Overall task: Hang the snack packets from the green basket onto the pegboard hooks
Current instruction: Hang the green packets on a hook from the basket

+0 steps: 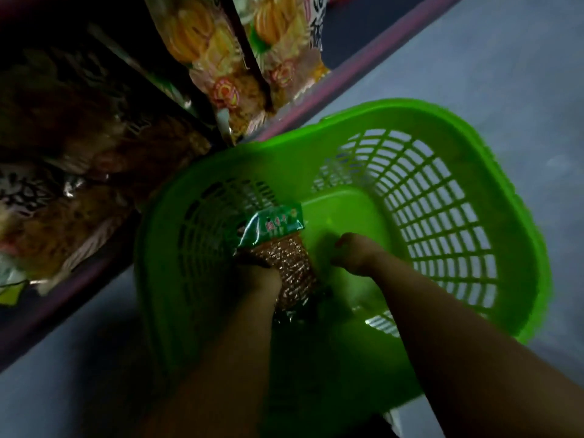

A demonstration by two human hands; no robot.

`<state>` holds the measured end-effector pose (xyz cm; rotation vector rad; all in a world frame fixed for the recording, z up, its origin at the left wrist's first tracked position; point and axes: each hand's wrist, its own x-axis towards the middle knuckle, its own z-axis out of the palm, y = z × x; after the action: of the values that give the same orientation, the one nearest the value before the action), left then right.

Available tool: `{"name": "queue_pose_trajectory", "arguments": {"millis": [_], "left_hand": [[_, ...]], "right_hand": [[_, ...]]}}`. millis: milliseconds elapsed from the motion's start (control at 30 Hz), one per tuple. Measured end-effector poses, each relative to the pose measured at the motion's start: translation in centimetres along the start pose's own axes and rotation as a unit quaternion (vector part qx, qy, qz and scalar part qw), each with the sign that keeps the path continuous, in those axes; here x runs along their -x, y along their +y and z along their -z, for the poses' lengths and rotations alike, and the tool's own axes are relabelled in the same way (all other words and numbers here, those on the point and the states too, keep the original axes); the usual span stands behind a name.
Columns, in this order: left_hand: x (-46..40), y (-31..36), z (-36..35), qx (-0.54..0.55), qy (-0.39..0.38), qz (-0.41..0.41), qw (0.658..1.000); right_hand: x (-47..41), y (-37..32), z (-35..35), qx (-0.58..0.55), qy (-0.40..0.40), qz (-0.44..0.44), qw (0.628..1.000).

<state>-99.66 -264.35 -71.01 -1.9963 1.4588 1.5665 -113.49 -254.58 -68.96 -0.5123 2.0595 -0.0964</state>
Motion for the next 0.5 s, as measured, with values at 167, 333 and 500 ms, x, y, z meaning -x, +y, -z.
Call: {"name": "queue_pose_trajectory", "arguments": {"millis": [167,333,500], "left_hand": [[-1.2,-1.1,-1.4,0.013,0.004,-0.019,1.000],[-0.7,-0.5,-1.1,0.016,-0.007,-0.028,0.999],[-0.5,-0.6,-0.8,0.057,-0.026,0.007,0.998]], "right_hand": [[-1.6,1.4,-0.8,-0.063,-0.033,-0.019,0.997],[-1.1,2.1,-1.8,-0.200,-0.050,-0.002,0.978],[-1.3,1.7,-1.7,-0.222,-0.046,-0.022,0.974]]}}
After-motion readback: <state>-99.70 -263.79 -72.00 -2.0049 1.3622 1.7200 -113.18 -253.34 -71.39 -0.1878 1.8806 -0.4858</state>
